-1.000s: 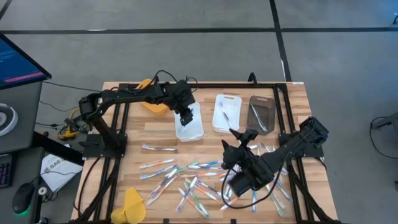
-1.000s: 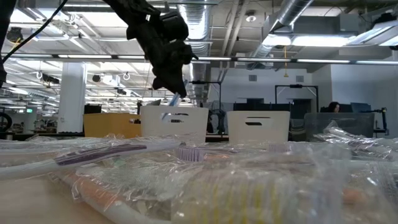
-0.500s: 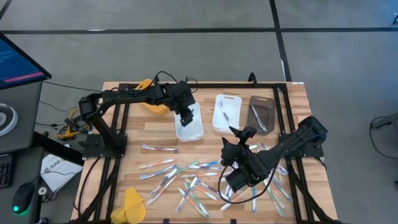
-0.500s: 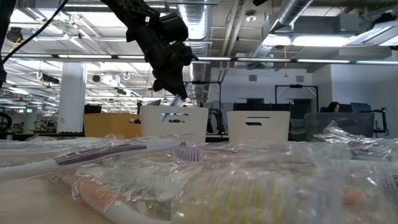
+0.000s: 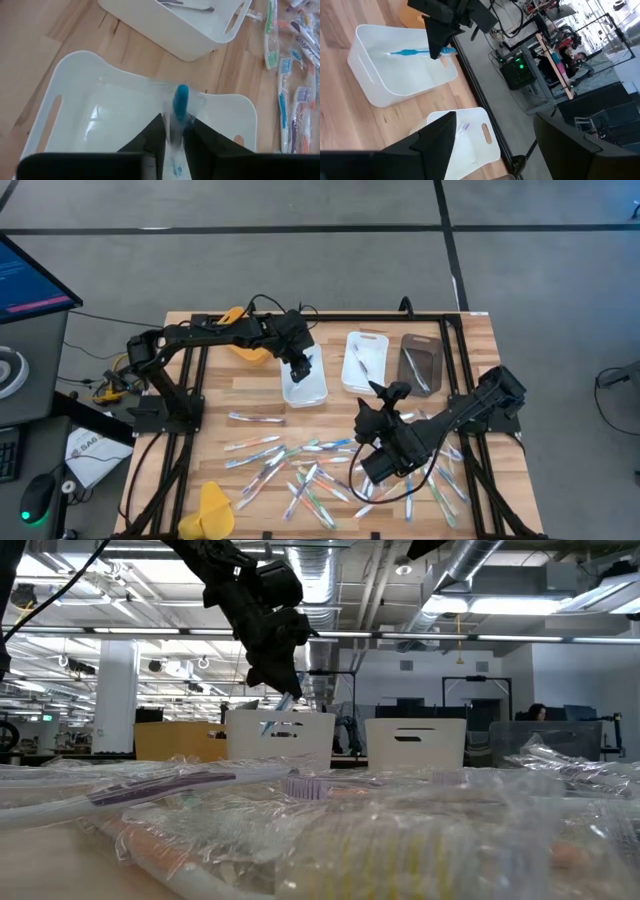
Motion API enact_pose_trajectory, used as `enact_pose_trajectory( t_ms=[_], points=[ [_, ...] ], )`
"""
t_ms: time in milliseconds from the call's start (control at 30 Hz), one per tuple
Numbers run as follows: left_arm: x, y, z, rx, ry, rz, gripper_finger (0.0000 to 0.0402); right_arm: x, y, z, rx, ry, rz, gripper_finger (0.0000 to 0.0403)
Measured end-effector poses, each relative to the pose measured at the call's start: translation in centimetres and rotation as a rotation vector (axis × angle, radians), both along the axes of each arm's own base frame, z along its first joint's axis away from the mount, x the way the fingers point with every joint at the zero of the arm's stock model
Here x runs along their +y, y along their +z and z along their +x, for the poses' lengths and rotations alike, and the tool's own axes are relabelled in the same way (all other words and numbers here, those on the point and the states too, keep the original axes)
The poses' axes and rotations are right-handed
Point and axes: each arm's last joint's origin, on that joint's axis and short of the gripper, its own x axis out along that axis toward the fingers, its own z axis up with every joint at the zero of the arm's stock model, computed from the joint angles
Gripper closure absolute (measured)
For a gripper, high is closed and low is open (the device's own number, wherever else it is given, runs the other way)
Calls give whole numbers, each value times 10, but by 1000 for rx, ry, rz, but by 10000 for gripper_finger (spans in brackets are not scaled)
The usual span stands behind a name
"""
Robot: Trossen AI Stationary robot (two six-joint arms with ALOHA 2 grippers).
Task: Pick & Place Toothbrushes
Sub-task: Put the blue toothbrush into the left white bin, then put the orange toothbrush into the orange bin
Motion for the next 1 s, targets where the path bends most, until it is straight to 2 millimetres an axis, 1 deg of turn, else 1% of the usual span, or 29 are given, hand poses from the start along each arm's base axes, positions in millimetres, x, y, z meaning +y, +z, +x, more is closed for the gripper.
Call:
enact_pose_trajectory(
  t_ms=[267,500,833,933,1000],
  points=[
    [0,0,0,0,2,-1,297,0,0,0,-2,0,-4,143],
    [0,0,0,-3,2,0,271,0,0,0,-3,0,-5,143],
    [1,1,1,-1,14,38,261,0,0,0,0,2,-6,143],
    [1,4,-1,-9,14,42,263,6,-2,-4,58,24,34,143],
    [-1,12,-5,-16,14,45,264,15,-2,-9,75,51,56,143]
  ],
)
